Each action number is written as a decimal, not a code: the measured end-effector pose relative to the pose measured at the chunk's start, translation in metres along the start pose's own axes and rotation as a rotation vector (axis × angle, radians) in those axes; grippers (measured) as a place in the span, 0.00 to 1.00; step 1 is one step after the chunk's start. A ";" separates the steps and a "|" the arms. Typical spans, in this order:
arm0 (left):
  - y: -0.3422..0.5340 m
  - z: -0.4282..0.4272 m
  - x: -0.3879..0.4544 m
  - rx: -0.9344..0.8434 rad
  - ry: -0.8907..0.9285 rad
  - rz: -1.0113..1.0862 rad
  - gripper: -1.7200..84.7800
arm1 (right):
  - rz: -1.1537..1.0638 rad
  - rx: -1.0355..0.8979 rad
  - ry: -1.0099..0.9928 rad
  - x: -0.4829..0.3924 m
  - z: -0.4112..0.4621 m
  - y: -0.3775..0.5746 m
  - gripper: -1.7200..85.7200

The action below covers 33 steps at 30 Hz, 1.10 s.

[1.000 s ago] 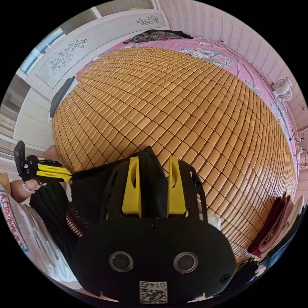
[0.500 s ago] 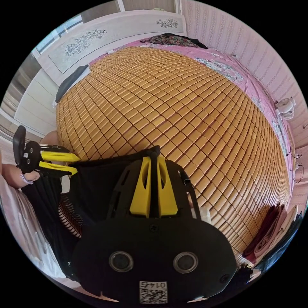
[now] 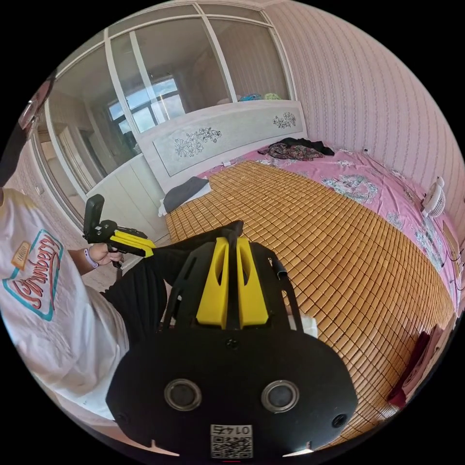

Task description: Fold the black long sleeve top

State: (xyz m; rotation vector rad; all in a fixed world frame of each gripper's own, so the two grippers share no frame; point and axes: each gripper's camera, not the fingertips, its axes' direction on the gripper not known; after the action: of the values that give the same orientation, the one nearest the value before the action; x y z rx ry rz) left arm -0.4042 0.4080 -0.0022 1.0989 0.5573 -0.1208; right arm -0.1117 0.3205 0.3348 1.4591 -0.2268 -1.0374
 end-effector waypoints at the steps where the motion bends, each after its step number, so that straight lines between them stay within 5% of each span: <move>1: 0.007 -0.021 -0.013 0.025 -0.024 -0.035 0.01 | -0.017 0.007 -0.010 -0.005 0.002 -0.008 0.02; 11: 0.055 -0.196 -0.214 0.286 -0.306 -0.353 0.02 | -0.343 0.018 -0.312 -0.112 0.134 -0.263 0.04; 16: 0.079 -0.242 -0.417 0.351 -0.501 -0.789 0.12 | -0.279 -0.140 -0.319 -0.168 0.280 -0.443 0.13; 19: 0.129 -0.221 -0.485 0.267 -0.572 -0.957 0.12 | -0.183 -0.401 -0.212 -0.166 0.377 -0.488 0.21; 23: 0.241 -0.185 -0.505 0.122 -0.562 -1.161 0.12 | -0.032 -0.369 -0.198 -0.070 0.371 -0.428 0.20; 26: 0.361 -0.154 -0.474 0.104 -0.385 -1.380 0.11 | 0.074 -0.435 -0.072 0.043 0.311 -0.313 0.18; 29: 0.449 -0.117 -0.406 -0.106 -0.379 -1.463 0.09 | 0.367 -0.471 0.111 0.149 0.181 -0.169 0.17; 33: 0.548 -0.053 -0.288 -0.303 -0.194 -1.657 0.07 | 0.922 -0.235 0.406 0.194 -0.083 0.019 0.15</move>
State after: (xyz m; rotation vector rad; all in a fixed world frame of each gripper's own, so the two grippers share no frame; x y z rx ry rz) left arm -0.4722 0.6573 0.5629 0.0826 1.1357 -1.4985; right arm 0.0659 0.2417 0.2489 1.1167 -0.4125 -0.0145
